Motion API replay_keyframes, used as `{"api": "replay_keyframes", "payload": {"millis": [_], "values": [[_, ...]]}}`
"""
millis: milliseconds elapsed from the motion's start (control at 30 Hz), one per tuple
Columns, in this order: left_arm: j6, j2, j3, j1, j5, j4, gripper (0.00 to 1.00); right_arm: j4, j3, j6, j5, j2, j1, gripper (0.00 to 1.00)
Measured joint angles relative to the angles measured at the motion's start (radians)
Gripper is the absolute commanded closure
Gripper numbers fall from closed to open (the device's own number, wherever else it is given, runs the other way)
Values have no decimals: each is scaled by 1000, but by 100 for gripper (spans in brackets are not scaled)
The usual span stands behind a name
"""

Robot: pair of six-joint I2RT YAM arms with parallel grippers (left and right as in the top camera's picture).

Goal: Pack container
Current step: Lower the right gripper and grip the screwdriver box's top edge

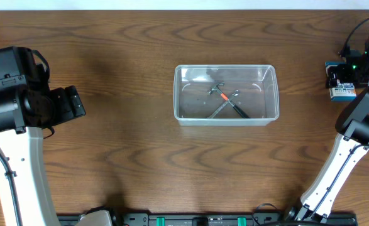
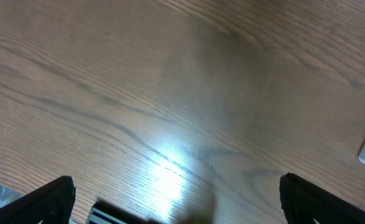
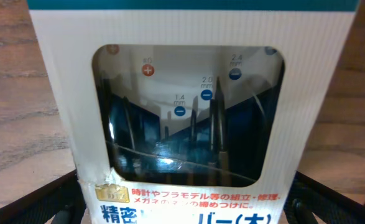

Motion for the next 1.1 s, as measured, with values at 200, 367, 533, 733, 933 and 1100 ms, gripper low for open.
{"api": "replay_keyframes", "payload": {"millis": [200,367,533,733,933,1100], "values": [[0,0,0,0,0,0,3,16,-1,0,2,0,0,1],[0,0,0,0,0,0,2,22,-1,0,3,0,0,5],[0,0,0,0,0,0,2,27,-2,-5,2,0,0,14],[0,0,0,0,0,0,2,28,-2,-5,2,0,0,18],[0,0,0,0,0,0,2,28,-2,-5,2,0,0,17],[0,0,0,0,0,0,2,28,-2,-5,2,0,0,17]]}}
